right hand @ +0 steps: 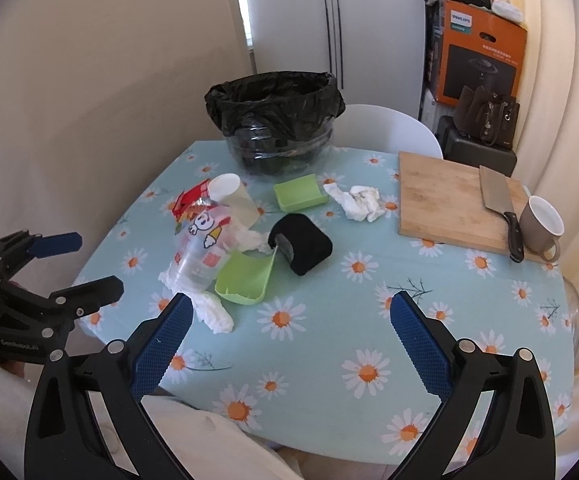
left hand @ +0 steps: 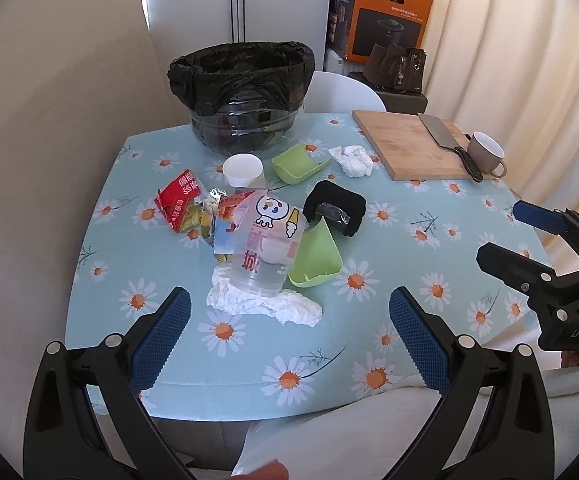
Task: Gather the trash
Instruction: 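Move both tools toward the cluttered trash on the table, then grasp the white paper cup with the left tool while the right tool grasps the crumpled tissue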
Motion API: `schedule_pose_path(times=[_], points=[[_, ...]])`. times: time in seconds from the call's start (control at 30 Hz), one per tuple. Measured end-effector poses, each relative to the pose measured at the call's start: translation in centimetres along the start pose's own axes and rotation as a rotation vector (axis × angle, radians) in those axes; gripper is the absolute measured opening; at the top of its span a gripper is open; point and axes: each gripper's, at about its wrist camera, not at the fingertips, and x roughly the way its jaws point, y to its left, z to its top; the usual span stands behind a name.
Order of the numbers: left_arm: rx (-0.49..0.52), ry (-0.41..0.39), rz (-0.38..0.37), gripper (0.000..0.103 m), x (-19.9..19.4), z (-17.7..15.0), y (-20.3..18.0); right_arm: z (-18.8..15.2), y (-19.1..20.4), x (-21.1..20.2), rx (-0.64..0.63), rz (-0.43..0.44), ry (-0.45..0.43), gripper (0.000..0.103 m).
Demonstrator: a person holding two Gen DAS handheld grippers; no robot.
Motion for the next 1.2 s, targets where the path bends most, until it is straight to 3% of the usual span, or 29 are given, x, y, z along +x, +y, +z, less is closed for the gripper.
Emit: schedule_pose_path(times=[0.67,1.2], points=[[-0.022,0.066,-0.071,0.097,4.3,5.3,2.1,3.8,-2.8,4.9,0.031,-0.021,0.096,0.095],[0.032,0.123,-0.101,0.097,9.8,9.9,3.8,8.0,-4.5,10.8,0.022,-0.036,0.155,0.095]])
